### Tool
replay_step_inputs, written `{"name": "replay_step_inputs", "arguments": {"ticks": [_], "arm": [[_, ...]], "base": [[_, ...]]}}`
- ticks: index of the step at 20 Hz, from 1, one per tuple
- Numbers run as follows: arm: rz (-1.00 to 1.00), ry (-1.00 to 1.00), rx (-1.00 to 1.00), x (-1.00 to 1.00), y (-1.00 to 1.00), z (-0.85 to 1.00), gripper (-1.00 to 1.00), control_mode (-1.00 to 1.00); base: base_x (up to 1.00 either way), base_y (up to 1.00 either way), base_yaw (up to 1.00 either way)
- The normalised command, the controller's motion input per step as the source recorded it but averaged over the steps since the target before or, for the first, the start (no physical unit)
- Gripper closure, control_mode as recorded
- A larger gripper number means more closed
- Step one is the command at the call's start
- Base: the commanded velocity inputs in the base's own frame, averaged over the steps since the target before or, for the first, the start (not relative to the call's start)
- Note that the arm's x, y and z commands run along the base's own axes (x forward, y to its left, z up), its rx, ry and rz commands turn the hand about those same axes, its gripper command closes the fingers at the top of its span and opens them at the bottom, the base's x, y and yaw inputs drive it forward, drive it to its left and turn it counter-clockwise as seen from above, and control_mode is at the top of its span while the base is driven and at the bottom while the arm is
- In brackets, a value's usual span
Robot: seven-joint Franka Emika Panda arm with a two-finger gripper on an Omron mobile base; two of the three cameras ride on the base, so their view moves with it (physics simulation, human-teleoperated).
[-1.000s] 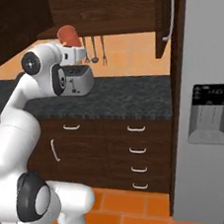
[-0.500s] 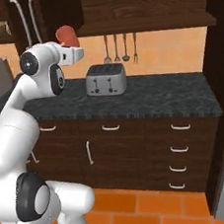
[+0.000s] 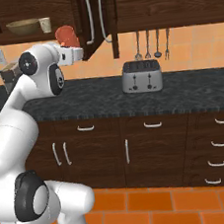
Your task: Gather all objects into one cabinet and sort the glasses and bowls to opposite sides.
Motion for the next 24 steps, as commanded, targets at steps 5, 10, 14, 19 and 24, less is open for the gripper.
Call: {"name": "replay_step_inputs", "arguments": {"ticks": [5,10,14,19,24], "arm": [[0.00,0.00,0.00,0.00,0.00,0.00,1.00,1.00],[0.00,0.00,0.00,0.00,0.00,0.00,1.00,1.00],[0.00,0.00,0.00,0.00,0.00,0.00,1.00,1.00],[0.00,0.00,0.00,0.00,0.00,0.00,1.00,1.00],[0.00,0.00,0.00,0.00,0.00,0.00,1.00,1.00]], "base": [[0.00,1.00,0.03],[0.94,0.35,0.09],[1.00,-0.20,0.08],[1.00,-0.30,0.07],[1.00,-0.45,0.03]]}}
